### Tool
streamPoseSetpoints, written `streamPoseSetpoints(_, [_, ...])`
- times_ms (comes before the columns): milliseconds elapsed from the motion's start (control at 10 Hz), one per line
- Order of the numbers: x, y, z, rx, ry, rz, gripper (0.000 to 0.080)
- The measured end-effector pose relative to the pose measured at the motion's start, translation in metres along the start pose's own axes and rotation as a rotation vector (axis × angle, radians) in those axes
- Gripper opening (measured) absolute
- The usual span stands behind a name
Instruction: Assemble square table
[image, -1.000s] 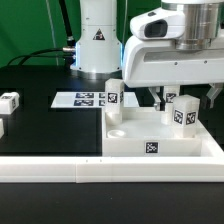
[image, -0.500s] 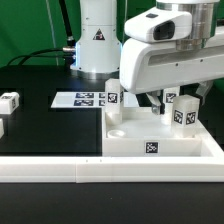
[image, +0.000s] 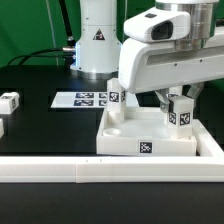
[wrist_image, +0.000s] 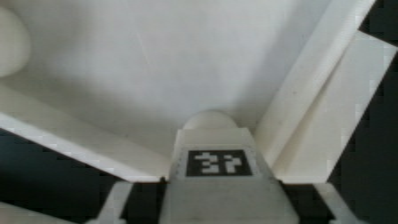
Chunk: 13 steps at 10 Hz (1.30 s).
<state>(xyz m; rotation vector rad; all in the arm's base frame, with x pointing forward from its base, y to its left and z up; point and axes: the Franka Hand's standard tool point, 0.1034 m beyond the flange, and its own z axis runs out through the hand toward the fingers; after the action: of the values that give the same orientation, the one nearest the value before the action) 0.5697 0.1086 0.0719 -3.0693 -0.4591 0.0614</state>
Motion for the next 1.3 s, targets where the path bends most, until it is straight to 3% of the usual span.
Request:
streamPoseSetpoints(800, [0.002, -0.003, 0.0, 0.002, 0.032, 0.669, 0.029])
streamPoseSetpoints(1300, [-0.002, 0.007, 0.0, -0.009, 0.036, 0.988, 0.0291])
